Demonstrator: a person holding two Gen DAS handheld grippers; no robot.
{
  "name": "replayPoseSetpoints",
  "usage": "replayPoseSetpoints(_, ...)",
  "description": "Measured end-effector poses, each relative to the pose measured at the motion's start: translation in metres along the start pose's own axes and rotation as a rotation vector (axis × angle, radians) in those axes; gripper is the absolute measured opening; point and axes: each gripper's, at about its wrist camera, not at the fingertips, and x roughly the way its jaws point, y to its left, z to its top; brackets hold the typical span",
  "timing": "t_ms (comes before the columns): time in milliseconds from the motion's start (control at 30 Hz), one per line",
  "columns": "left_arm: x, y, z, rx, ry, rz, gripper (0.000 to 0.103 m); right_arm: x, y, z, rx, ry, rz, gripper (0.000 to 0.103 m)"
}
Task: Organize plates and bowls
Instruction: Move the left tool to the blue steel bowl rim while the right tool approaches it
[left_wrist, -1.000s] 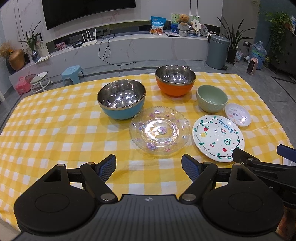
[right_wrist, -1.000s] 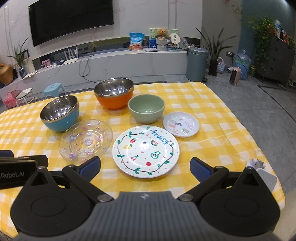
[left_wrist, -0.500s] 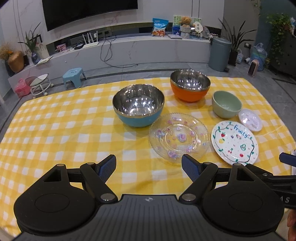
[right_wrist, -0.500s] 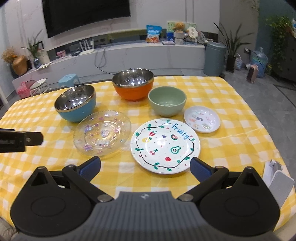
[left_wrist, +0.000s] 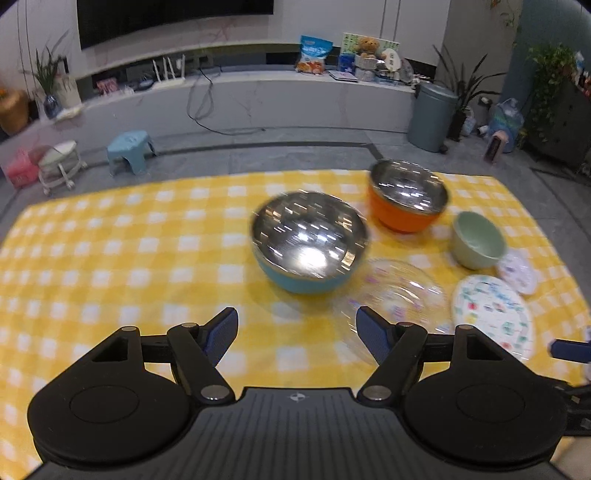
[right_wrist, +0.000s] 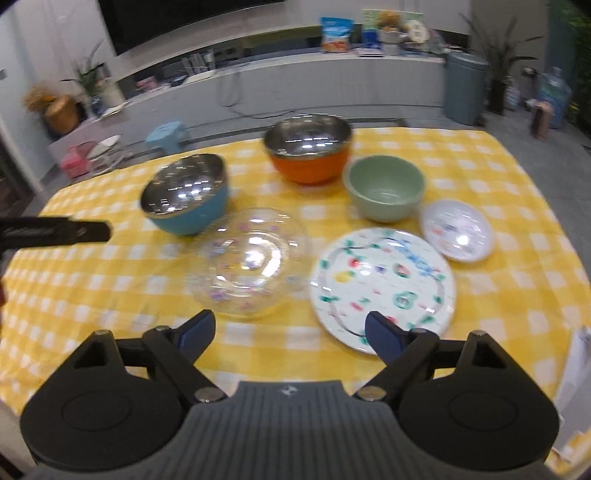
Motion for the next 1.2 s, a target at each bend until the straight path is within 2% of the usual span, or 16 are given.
replayPoseSetpoints(67, 0.008, 0.009, 0.006, -0.006, -0.01, 0.012, 0.086, 0.005, 0.006, 0.004, -0.015, -0.003, -0.009, 0.087)
replayPoseSetpoints(167, 0.019, 0.022, 0.014, -0.045, -0.016, -0.01, 0.084, 0.014, 0.018, 0.013, -0.062, -0.01, -0.015, 0.088)
replayPoseSetpoints(300, 0.033, 0.032, 0.021, -0.057, -0.017, -0.005, 0.082, 0.024, 0.029, 0.026, -0.104, -0.07, 0.03, 0.088)
replayPoseSetpoints(433, 0.045, 0.038, 0.028, -0.071, -0.008, 0.007, 0.082, 0.046, 0.039, 0.051, -0.092, -0.052, 0.058, 0.088)
replayPoseSetpoints(533, 0.053, 0.047, 0.034, -0.097, 0.014, -0.041, 0.082, 0.061, 0.048, 0.072, -0.099, -0.071, 0.045, 0.087)
replayPoseSetpoints(633, 0.063, 0.055, 0.039, -0.124, 0.03, -0.053, 0.081, 0.077, 0.056, 0.096, -0.097, -0.062, 0.008, 0.087)
replayPoseSetpoints(833, 0.084, 0.058, 0.044, -0.127, 0.058, -0.083, 0.08, 0.11, 0.063, 0.128, -0.026, -0.021, 0.039, 0.084)
replayPoseSetpoints(967, 0.095, 0.06, 0.043, -0.131, 0.085, -0.087, 0.078, 0.136, 0.065, 0.138, -0.008, 0.013, 0.028, 0.079)
replayPoseSetpoints(1033, 0.1, 0.064, 0.043, -0.141, 0.096, -0.093, 0.075, 0.152, 0.068, 0.14, 0.012, 0.041, 0.022, 0.068)
replayPoseSetpoints(1200, 0.107, 0.069, 0.042, -0.153, 0.109, -0.101, 0.071, 0.185, 0.065, 0.142, 0.086, 0.117, -0.012, 0.06)
